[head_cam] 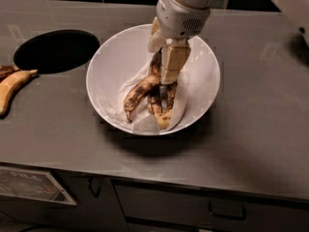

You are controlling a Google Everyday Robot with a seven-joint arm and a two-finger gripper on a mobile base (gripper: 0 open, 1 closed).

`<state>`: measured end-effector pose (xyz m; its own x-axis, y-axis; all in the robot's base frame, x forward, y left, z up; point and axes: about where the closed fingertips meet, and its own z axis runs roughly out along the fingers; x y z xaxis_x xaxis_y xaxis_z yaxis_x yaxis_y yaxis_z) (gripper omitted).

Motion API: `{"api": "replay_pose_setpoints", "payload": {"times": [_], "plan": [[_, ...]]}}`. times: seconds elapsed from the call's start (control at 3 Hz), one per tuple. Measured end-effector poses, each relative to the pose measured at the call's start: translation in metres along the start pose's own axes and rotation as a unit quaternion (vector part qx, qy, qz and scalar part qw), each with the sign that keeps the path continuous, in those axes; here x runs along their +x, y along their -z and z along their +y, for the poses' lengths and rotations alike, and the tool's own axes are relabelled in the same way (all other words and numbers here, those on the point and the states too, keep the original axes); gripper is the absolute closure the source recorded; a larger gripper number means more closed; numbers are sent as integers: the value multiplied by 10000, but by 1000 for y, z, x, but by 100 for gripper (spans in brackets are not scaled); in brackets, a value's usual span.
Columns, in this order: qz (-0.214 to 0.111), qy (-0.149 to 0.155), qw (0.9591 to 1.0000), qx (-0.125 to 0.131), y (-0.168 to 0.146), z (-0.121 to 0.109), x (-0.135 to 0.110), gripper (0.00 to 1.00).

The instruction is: Pick banana from white bowl

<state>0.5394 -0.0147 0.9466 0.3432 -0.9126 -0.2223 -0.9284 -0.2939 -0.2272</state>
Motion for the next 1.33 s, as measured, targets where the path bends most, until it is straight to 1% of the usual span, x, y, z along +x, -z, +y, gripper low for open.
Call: {"api": "replay_pose_setpoints", "payload": {"times": [0.33,0.67,1.33], "plan": [[-2,0,10000,-2,0,0,0,39],[-85,-15,9999,-75,-9,3,2,39],[-171,111,9995,-235,-24,-5,-1,38]]}}
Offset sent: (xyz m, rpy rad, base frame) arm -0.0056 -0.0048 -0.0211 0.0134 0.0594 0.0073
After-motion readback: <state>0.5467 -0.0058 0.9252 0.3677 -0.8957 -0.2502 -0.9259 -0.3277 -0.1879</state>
